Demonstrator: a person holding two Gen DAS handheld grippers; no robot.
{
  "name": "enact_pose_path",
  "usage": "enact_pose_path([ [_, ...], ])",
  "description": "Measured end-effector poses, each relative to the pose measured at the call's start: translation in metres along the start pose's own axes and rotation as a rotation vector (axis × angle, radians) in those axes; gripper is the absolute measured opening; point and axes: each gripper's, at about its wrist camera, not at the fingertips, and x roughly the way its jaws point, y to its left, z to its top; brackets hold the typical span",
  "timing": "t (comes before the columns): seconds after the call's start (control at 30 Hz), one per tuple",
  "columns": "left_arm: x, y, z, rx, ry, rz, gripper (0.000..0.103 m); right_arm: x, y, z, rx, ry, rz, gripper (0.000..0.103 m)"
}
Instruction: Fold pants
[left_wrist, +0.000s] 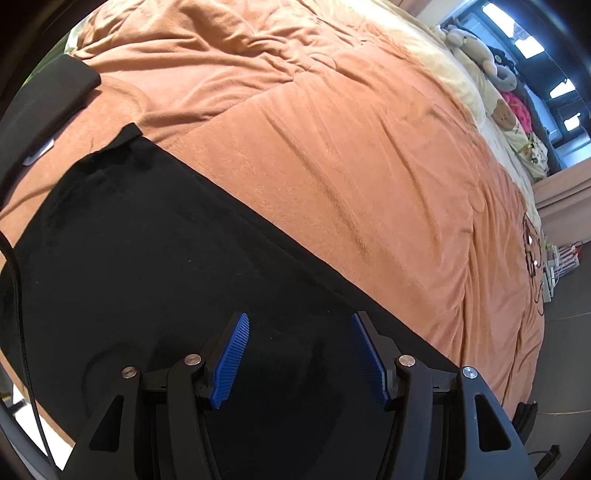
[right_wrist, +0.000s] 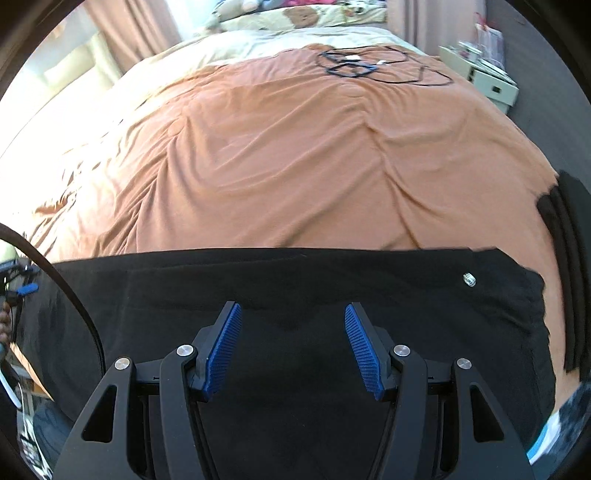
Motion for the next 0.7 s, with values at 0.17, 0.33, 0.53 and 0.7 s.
enact_pose_path([
  [0.17,0.017,-0.006,0.005,-0.002,0.023,0.023,0.060,0.019,0.016,0.011,-0.058,0.021,0.006,0.057],
  [0.33,0.035,-0.008,0.009,-0.011,0.047,0.050,0.060,0.041,0.035,0.021,-0.118,0.044,0.026,0.057],
  [0.53,0.051,-0.007,0.014,-0.060,0.081,0.070,0.060,0.071,0.059,0.033,-0.208,0.088,0.098,0.057],
  [0.7,0.055,-0.005,0.017,-0.080,0.093,0.071,0.060,0.089,0.080,0.042,-0.324,0.098,0.163,0.057],
])
